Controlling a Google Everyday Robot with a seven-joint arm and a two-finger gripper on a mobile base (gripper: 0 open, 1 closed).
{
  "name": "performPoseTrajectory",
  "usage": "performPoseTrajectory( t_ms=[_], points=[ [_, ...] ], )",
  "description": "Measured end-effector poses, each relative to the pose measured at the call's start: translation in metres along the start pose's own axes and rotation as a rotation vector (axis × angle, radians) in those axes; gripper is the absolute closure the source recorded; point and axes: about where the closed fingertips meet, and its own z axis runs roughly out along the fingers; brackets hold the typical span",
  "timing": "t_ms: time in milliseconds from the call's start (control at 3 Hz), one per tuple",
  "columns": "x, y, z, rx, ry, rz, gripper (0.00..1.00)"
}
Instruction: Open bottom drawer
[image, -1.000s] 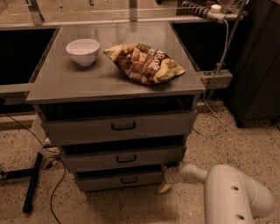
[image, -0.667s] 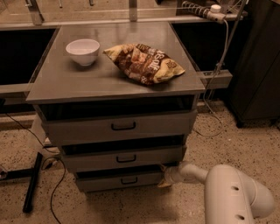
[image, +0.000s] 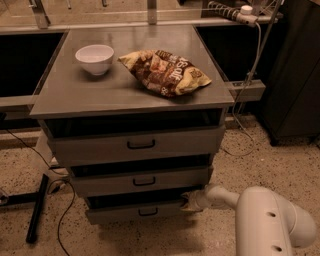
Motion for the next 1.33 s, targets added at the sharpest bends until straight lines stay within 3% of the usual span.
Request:
performPoseTrajectory(
  t_ms=[333,667,1333],
  points=[
    [-0.002,-0.001,-0.003,0.000,0.000,0.000,0.89],
    [-0.002,-0.001,-0.003,0.000,0.000,0.000,0.71],
    [-0.003,0.011,-0.001,-0.029,-0.037,0.029,0.24]
  ],
)
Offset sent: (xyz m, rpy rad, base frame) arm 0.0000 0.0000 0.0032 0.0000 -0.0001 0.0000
